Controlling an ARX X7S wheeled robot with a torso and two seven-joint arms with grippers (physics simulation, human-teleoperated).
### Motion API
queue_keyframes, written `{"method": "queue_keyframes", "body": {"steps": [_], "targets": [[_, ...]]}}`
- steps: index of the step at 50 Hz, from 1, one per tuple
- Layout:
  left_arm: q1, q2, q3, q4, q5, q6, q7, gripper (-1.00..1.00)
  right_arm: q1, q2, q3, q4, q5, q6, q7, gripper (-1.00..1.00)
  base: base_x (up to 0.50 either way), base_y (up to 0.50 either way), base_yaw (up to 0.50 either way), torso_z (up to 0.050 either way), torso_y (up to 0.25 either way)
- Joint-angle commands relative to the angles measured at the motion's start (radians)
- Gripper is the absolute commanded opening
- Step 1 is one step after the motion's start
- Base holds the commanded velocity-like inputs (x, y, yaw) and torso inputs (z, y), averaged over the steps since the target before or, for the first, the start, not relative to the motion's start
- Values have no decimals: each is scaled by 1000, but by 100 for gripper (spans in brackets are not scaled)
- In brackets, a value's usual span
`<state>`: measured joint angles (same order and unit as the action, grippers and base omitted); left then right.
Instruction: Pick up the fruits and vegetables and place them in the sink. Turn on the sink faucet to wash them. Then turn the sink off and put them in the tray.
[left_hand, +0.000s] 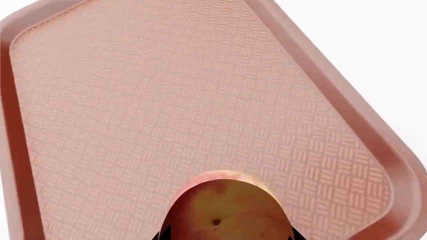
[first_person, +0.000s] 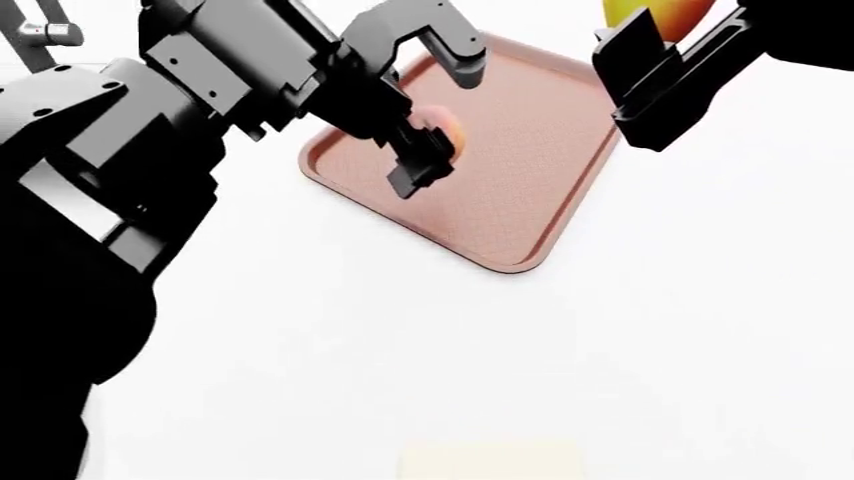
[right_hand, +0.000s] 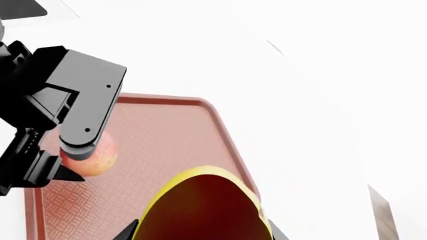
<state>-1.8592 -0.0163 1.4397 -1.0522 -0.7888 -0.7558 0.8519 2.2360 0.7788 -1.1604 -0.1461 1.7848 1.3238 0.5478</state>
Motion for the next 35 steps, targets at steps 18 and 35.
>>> {"method": "queue_keyframes", "body": {"steps": [18, 35], "targets": [[23, 16, 34, -79, -150, 72, -105, -100, -24, -13, 15, -3, -29, -1, -12, -100, 0, 0, 0, 0, 1], [16, 16, 61, -76, -205, 132, -162, -100, -41, -6, 20, -13, -24, -5, -5, -100, 0, 0, 0, 0, -95]]}}
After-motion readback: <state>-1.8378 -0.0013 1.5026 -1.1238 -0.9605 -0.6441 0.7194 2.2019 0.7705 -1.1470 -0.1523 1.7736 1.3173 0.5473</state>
